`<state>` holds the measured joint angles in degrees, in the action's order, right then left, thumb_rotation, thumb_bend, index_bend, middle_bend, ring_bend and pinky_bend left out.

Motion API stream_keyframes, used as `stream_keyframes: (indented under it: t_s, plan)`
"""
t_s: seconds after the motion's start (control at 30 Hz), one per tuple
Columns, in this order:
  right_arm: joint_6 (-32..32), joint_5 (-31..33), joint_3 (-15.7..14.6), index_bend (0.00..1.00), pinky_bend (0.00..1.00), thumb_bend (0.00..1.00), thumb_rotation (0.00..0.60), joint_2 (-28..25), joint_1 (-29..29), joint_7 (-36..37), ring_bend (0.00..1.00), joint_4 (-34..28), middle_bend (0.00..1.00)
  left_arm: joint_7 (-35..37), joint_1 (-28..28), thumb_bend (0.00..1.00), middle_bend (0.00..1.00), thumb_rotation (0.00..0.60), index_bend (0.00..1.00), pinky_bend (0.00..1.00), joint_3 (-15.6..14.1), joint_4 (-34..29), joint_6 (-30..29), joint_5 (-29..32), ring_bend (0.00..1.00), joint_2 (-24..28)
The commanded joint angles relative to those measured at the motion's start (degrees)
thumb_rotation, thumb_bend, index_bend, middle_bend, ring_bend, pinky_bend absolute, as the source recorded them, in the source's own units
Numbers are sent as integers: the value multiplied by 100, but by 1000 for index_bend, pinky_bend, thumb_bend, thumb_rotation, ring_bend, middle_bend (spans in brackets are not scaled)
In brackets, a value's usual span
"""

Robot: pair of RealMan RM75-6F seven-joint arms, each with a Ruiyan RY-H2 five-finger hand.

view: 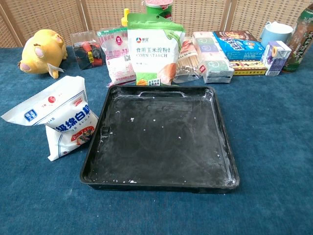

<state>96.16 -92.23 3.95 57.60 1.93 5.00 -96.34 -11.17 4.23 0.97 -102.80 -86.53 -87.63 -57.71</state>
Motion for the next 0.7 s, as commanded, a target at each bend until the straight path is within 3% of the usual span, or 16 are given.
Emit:
stream_keyframes:
  t_s: [0.03,0.27,0.47,0.57,0.7]
  plan:
    - [-14,-7,-7,0,0,0,600,3,-4,-7,0,-4,0,60,16,18,0,600,87,0,-2,-15,43,11,0,15]
    - [7,-12,-14,0,0,0,600,-37,13,57,0,-54,0,1139,284,18,0,600,85,0,-107,285,753,68,0,-62]
    - [7,5,-5,0,0,0,600,-67,13,146,0,-53,0,1740,500,11,0,600,76,0,-51,730,1022,13,0,-543]
    - [-17,16,-16,0,0,0,600,-98,13,245,0,-44,0,2226,908,10,0,600,75,0,95,1107,1738,319,0,-1336]
    - [-19,58,-2,0,0,0,600,-119,18,317,0,-29,0,2270,1123,13,0,600,75,0,168,1342,2115,561,0,-1893]
